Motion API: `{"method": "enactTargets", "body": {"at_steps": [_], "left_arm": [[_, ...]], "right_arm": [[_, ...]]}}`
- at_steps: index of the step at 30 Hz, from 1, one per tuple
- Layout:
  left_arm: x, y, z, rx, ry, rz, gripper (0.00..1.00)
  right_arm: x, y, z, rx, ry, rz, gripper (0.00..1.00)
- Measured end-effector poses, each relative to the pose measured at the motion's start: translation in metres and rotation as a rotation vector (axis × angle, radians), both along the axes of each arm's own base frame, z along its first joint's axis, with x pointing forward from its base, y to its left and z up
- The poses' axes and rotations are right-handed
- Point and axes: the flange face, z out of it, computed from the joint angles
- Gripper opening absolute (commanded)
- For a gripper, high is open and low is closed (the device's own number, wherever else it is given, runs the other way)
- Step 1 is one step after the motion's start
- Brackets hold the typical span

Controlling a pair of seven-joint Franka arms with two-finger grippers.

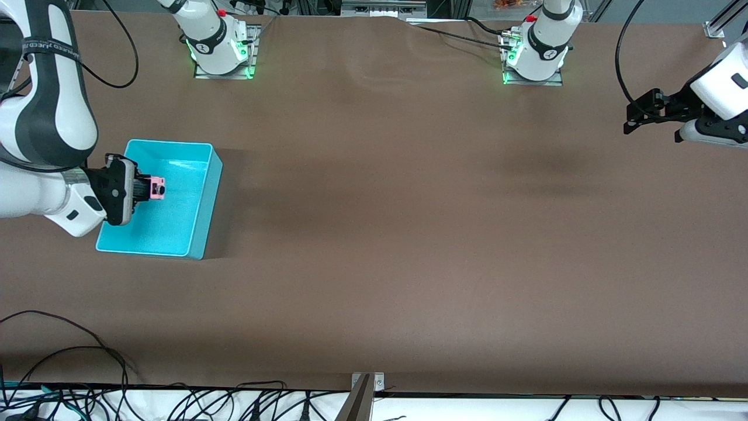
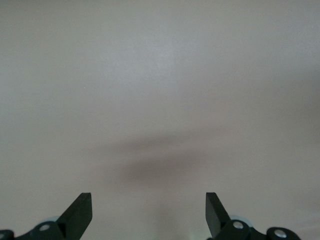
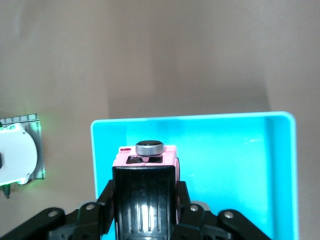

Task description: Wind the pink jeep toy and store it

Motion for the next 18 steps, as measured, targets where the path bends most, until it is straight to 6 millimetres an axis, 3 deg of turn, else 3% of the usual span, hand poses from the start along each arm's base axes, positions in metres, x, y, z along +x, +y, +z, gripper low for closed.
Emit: {"method": "enactTargets", "body": {"at_steps": [7, 18], "left_arm": [[0.001, 0.000, 0.007, 0.000, -0.016, 0.001, 1.00], [0.004, 0.001, 0.011, 0.000, -0.026, 0.002, 1.00]], "right_arm": [[-0.029, -0.012, -0.030, 0.002, 0.009, 0.011, 0.20], [-0.096, -0.024, -0.097, -0.011, -0.034, -0.004, 0.20]]}}
